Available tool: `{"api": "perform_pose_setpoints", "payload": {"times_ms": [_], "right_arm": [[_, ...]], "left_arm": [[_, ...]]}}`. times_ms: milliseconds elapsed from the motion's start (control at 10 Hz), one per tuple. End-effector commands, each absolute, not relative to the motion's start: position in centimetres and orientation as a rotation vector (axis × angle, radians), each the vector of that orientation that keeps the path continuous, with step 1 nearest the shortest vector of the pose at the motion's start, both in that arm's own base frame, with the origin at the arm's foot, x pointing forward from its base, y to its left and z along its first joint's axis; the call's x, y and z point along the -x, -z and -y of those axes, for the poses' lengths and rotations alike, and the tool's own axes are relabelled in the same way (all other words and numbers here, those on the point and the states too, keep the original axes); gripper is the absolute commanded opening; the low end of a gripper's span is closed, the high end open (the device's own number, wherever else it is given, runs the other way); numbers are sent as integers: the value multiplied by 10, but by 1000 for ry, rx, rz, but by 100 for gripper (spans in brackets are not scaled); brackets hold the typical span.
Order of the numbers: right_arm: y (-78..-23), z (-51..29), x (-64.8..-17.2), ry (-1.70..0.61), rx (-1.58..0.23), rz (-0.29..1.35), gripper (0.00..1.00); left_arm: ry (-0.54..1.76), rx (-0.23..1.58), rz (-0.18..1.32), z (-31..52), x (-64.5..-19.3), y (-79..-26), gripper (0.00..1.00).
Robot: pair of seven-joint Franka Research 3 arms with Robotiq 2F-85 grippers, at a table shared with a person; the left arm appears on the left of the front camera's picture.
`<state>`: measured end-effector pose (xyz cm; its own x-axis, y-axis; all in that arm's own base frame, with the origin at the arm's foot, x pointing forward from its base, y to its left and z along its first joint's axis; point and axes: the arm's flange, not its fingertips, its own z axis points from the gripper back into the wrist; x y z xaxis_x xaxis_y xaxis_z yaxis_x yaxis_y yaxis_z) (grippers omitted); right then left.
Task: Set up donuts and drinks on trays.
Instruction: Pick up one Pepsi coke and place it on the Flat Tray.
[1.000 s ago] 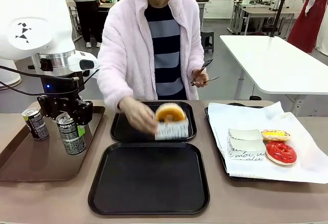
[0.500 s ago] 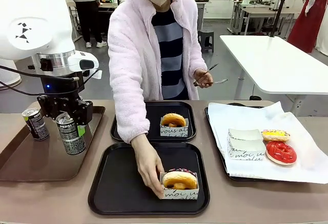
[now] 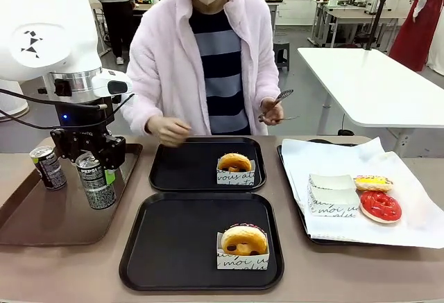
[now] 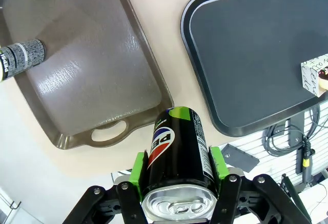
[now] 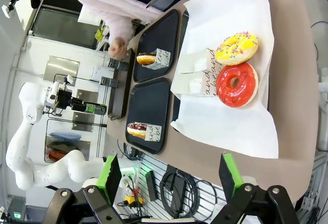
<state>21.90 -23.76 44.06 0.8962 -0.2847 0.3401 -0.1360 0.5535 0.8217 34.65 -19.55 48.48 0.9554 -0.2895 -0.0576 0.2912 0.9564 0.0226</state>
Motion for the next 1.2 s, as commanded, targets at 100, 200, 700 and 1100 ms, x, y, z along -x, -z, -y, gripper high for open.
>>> {"api": "perform_pose_setpoints", "payload": {"times_ms": [100, 200, 700, 1100], "right_arm": [[-441, 238, -220, 80, -1004, 490, 100], [-441, 238, -220, 80, -1004, 490, 100], [-441, 238, -220, 80, -1004, 490, 100], [-441, 238, -220, 80, -1004, 490, 100]], "left_arm": [[295, -31, -54, 196, -347, -485, 59], [325, -42, -25, 218, -359, -493, 59], [318, -8, 105, 252, -478, -488, 59], [283, 3, -17, 267, -526, -419, 59]]}}
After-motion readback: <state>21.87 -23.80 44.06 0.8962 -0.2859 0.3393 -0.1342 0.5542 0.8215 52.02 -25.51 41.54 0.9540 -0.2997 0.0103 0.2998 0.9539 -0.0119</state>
